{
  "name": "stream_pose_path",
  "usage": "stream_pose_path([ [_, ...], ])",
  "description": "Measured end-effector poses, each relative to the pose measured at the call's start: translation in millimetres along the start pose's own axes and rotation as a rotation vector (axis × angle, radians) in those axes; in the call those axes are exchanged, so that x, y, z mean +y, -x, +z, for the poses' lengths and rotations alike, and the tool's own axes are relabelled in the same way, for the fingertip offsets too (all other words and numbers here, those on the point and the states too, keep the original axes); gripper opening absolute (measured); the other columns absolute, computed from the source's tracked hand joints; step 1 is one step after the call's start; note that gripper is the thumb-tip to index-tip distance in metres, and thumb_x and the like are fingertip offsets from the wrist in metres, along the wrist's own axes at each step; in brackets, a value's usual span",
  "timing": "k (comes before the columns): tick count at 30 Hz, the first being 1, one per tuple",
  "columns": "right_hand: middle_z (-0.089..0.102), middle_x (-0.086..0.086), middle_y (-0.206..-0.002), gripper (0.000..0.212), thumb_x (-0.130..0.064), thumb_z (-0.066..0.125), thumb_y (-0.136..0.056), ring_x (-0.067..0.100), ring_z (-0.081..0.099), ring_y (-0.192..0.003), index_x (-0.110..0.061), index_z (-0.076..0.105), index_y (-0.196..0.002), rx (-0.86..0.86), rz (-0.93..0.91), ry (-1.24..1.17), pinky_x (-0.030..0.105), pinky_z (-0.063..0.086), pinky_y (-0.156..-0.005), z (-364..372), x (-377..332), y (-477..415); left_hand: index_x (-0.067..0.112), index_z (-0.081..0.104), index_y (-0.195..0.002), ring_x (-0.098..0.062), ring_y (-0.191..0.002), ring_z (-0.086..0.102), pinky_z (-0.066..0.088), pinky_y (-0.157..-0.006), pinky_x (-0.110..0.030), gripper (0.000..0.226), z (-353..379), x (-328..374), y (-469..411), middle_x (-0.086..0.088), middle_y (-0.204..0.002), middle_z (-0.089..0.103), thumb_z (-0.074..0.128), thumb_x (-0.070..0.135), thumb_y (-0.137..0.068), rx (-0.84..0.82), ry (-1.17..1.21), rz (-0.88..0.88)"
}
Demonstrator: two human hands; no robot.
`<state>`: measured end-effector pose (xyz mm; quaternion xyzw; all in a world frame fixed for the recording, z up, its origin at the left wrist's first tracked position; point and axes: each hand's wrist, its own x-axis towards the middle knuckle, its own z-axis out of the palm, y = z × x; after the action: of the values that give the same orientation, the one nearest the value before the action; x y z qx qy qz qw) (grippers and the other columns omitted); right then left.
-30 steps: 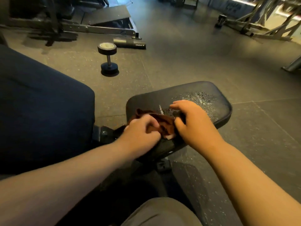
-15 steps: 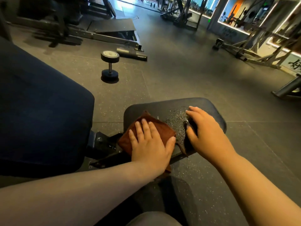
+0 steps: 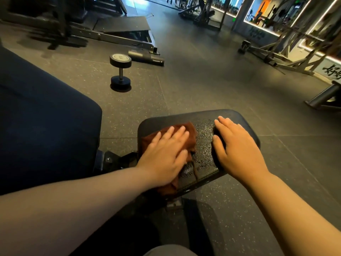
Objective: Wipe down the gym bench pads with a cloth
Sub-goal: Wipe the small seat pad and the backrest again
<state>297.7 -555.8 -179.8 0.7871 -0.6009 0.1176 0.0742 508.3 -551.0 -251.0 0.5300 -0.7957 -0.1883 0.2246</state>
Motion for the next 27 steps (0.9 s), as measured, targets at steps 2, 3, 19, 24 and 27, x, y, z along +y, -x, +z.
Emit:
stream_pose_path([
  [2, 0.038, 0.001, -0.158, 0.051, -0.035, 0.044, -0.103, 0.018, 0.033, -0.147, -0.016, 0.043, -0.15, -0.026, -0.009, 0.014, 0.038, 0.018, -0.122, 0.2, -2.4, -3.7, 0.029, 0.008, -0.159, -0.014, -0.153, -0.009, -0.006, -0.124, -0.046, 0.059, -0.9, 5.4, -30.6, 0.011, -0.167, -0.003, 0.021, 0.046, -0.104, 0.026, -0.002, -0.227],
  [3, 0.037, 0.0, -0.159, 0.052, -0.036, 0.043, -0.103, 0.017, 0.032, -0.147, -0.017, 0.042, -0.151, -0.043, -0.021, 0.021, 0.036, 0.016, -0.122, -0.3, -3.1, -6.7, 0.027, 0.008, -0.159, -0.017, -0.153, -0.008, -0.005, -0.123, -0.049, 0.06, 0.9, 11.5, -39.7, 0.008, -0.167, -0.003, 0.019, 0.047, -0.104, 0.037, -0.009, -0.316],
  [19, 0.035, -0.002, -0.16, 0.052, -0.024, 0.039, -0.101, 0.011, 0.027, -0.148, -0.017, 0.041, -0.152, -0.121, -0.029, -0.061, 0.021, 0.0, -0.119, -1.9, 1.2, -22.8, 0.024, 0.001, -0.159, -0.02, -0.153, -0.008, -0.001, -0.123, -0.051, 0.062, 4.0, 48.2, -49.0, 0.005, -0.167, -0.007, 0.016, 0.047, -0.104, 0.02, -0.045, -0.268],
  [24, 0.037, -0.001, -0.159, 0.052, -0.027, 0.038, -0.1, 0.014, 0.031, -0.147, -0.018, 0.041, -0.152, -0.103, -0.015, 0.035, 0.028, 0.01, -0.121, -12.0, 18.2, -24.1, 0.036, 0.004, -0.158, -0.004, -0.151, -0.01, -0.005, -0.124, -0.038, 0.056, -0.3, 21.5, -16.2, 0.019, -0.165, -0.003, 0.018, 0.048, -0.105, -0.01, -0.018, 0.13],
  [27, 0.042, 0.001, -0.156, 0.057, -0.032, 0.033, -0.095, 0.015, 0.035, -0.146, -0.016, 0.048, -0.147, -0.098, 0.003, -0.019, 0.03, 0.01, -0.121, -10.5, 24.9, -22.2, 0.031, 0.005, -0.159, -0.014, -0.153, -0.007, -0.001, -0.124, -0.047, 0.058, -6.1, 5.0, -53.5, 0.012, -0.167, -0.003, 0.015, 0.046, -0.105, 0.012, -0.041, -0.238],
])
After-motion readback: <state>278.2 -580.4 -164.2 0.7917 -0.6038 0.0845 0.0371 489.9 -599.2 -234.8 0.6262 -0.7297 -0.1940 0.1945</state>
